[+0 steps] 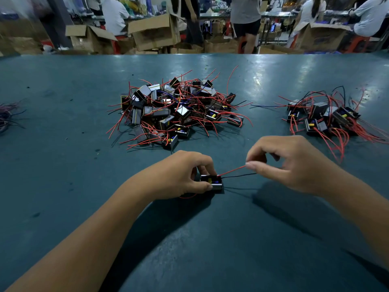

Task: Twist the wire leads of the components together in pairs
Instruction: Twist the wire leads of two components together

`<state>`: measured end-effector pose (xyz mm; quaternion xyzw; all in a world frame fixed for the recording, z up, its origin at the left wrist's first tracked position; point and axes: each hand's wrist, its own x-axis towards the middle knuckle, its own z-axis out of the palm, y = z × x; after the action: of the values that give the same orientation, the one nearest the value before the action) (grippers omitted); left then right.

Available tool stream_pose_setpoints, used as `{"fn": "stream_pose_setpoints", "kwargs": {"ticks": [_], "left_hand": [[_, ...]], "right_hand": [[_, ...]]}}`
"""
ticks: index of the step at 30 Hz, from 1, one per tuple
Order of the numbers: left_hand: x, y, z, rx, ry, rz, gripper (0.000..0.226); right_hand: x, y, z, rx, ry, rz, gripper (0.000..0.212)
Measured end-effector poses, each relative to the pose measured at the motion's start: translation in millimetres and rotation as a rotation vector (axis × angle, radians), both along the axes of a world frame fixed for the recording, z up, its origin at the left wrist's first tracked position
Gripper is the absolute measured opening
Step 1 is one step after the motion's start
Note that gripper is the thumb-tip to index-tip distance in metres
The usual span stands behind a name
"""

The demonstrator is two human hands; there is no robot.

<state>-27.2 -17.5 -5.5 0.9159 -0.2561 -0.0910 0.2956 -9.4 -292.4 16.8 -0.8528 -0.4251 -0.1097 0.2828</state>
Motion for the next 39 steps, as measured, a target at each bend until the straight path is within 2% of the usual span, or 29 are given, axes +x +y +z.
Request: {"fn": "stream_pose_setpoints", "kwargs": {"ticks": [2,8,20,26,30,32,35,37,39], "left_hand": [[0.3,0.3,0.7,-0.001,0.0,-0.002,0.017],[0.5,1.7,1.4,-0.007,0.0,-0.013,0.017],[-0.3,1.8,-0.6,0.009,-0.028,-0.006,0.02],[1.3,6.0,2.9,0.034,-0.029,0.025,0.019],[2.5,16.7,8.4,0.06,-0.027,0.049,0.018],[1.8,22.8,14.9,0.038,-0.069,0.057,0.024],[3.1,29.0,24.6,-0.233,-0.162,0.138,0.019],[8.6,35.0,24.8,-0.38,-0.311,0.293,0.01],[15.5,41.1,18.9,-0.361,-0.476,0.502,0.011]], "right_hand": [[2.4,2.3,-4.2,0.034,-0.009,-0.042,0.011],[14.3,-6.0,-17.5,0.096,0.177,-0.203,0.014],[28.1,-28.3,-14.3,0.004,0.33,-0.133,0.014],[29.1,-29.8,-18.1,-0.012,0.319,-0.159,0.015],[32.3,-33.6,-18.0,0.053,0.263,-0.224,0.015],[33.4,-32.6,-20.1,0.082,0.247,-0.246,0.016],[33.3,-31.4,-23.3,0.09,0.239,-0.266,0.016],[33.3,-31.2,-25.3,0.094,0.226,-0.278,0.016],[34.5,-29.1,-28.2,0.112,0.211,-0.302,0.016]]}}
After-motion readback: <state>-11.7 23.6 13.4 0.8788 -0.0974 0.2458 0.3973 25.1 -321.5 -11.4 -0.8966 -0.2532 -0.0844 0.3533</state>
